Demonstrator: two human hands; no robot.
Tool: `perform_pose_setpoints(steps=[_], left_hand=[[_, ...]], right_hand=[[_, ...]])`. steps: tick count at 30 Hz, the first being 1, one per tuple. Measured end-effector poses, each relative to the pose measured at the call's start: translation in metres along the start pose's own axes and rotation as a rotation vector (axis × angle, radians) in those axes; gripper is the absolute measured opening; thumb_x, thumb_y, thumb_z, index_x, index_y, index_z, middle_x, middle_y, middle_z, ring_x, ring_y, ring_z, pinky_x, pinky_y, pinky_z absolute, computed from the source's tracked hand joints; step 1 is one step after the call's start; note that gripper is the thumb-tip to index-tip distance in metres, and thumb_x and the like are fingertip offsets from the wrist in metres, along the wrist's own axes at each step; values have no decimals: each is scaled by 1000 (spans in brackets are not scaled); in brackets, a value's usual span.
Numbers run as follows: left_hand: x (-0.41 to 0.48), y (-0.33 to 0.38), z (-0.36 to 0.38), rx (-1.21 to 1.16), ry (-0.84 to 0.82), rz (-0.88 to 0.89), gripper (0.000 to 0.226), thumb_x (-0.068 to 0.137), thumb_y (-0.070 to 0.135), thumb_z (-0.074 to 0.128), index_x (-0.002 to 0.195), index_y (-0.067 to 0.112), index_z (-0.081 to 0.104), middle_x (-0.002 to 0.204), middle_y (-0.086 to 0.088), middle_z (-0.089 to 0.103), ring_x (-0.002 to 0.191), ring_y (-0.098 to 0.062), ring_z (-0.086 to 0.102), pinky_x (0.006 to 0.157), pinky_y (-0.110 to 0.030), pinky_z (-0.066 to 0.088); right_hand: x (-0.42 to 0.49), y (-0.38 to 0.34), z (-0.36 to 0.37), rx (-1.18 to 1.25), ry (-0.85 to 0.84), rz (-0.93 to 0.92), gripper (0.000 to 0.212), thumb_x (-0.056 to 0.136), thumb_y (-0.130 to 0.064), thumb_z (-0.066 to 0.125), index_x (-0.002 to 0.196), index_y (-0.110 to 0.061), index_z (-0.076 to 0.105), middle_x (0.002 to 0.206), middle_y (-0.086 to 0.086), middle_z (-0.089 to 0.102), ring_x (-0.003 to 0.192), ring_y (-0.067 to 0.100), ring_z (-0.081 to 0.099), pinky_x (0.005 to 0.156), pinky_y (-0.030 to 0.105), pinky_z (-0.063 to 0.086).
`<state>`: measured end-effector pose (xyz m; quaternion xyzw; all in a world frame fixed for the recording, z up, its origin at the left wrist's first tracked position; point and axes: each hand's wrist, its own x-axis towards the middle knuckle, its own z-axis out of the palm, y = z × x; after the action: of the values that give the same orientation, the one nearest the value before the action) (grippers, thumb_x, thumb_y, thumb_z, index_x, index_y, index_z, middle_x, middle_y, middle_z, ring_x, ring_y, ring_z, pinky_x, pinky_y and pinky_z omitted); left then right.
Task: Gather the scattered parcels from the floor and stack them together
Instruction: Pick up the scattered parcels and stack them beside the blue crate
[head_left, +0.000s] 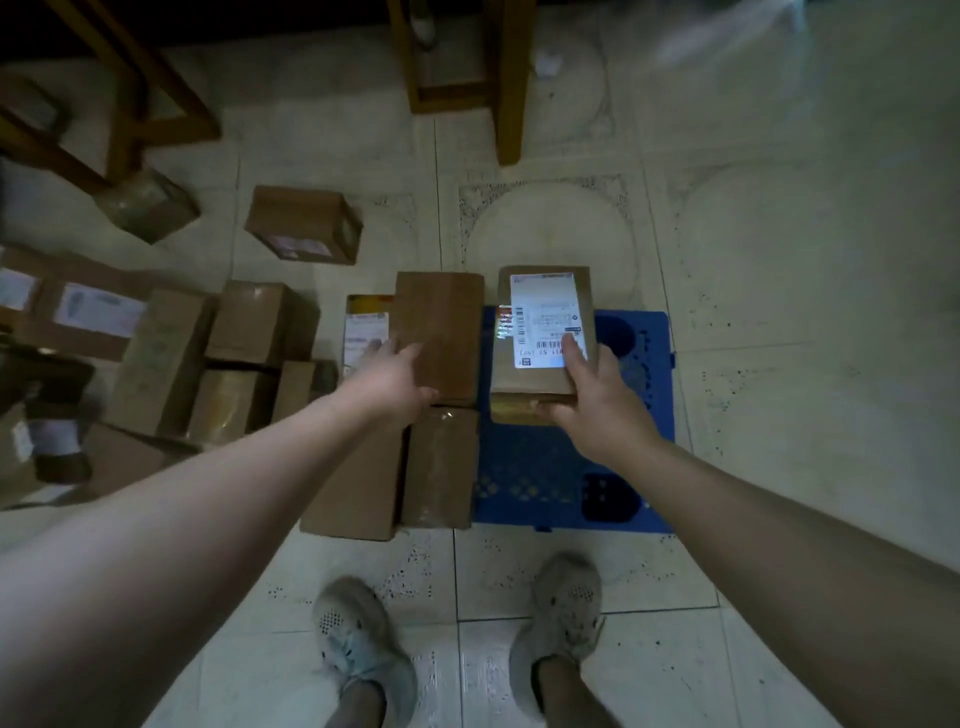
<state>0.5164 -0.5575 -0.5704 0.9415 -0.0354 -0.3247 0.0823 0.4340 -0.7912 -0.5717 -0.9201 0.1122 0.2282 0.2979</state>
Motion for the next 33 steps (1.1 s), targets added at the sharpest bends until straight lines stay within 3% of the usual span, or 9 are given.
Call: perform_pose_setpoints(steps=[4,8,15,19,22,26,33], left_hand=[[49,-20,55,168,11,52,82,87,44,60,151,31,11,160,-4,0,146,-27,-5,114,-53,12],[73,-39,88,181,-55,89,85,88,48,55,150,35,0,161,0,-3,146,-25,-6,114,-52,9],[86,-57,114,156,-154,116,74,88,50,51,151,31,16,161,-1,3,146,-28,3,117,-49,13],[88,-60,112,109,-167,119,73,89,45,54,151,32,18,161,0,3,146,-27,3,116,-43,12],[82,-61,95,22,-163,118,74,88,43,58,150,32,20,160,-3,6,145,-27,9,116,-41,17],[49,-68,46,-96,-127,1,77,87,49,59,150,31,20,160,-2,8,145,-27,12,115,-43,19],[-80,-95,-92,-232,-20,-48,74,89,44,59,150,27,22,159,-5,13,145,-26,16,116,-44,22]], right_hand=[[50,31,52,-16,-48,6,86,92,-49,53,153,-28,-5,157,15,2,136,31,28,107,39,35],[87,50,91,-4,-67,-12,88,92,-50,53,152,-26,-6,157,15,3,137,31,27,109,38,33],[124,59,129,-16,-93,32,85,96,-45,50,150,-30,-13,159,11,-17,144,24,10,113,33,18],[133,60,132,-42,-288,156,89,97,-26,54,148,-32,-18,156,12,-25,146,29,6,115,33,19],[126,42,119,-15,-311,241,92,95,-27,58,149,-29,-16,157,13,-22,145,31,6,116,34,17],[97,-5,77,-38,-275,219,86,95,-42,54,153,-23,-6,159,13,-9,145,31,8,116,37,20],[-9,-148,-33,-148,-228,122,71,96,-46,47,153,-20,15,157,9,16,142,32,21,109,42,28]])
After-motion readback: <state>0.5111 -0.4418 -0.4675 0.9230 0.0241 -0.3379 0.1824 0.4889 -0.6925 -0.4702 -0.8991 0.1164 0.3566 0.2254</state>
